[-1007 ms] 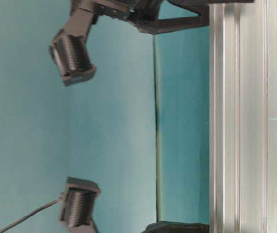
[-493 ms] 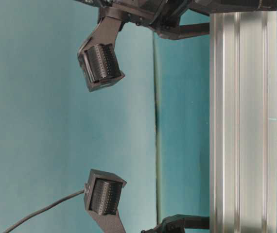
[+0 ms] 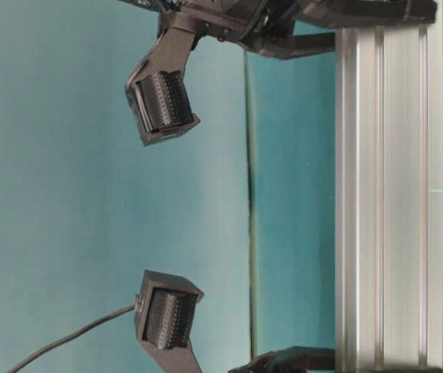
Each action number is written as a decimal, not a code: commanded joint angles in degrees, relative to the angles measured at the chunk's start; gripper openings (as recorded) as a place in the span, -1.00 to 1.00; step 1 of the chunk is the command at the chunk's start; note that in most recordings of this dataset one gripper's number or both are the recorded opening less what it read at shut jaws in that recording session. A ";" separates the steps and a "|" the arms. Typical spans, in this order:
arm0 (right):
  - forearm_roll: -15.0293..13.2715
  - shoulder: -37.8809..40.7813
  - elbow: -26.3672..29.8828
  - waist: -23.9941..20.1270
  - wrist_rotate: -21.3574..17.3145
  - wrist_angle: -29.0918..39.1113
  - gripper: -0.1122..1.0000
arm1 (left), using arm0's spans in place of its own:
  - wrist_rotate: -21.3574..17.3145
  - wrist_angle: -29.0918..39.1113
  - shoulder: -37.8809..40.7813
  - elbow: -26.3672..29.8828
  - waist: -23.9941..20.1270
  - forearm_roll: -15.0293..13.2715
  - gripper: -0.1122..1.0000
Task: Lift the metal rail with both hands.
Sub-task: 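Hold the rail with both grippers and begin lifting it upward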
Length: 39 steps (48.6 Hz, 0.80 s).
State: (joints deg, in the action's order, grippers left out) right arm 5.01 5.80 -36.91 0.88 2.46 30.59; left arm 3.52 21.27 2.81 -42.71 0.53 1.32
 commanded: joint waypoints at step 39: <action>0.09 -0.26 1.05 0.00 -0.18 0.26 -0.11 | 0.26 -0.18 -1.85 0.70 0.09 0.18 -0.15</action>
State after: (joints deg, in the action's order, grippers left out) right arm 5.01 5.89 -36.65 0.70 2.55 30.85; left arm 3.69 21.27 2.55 -42.71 0.53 1.32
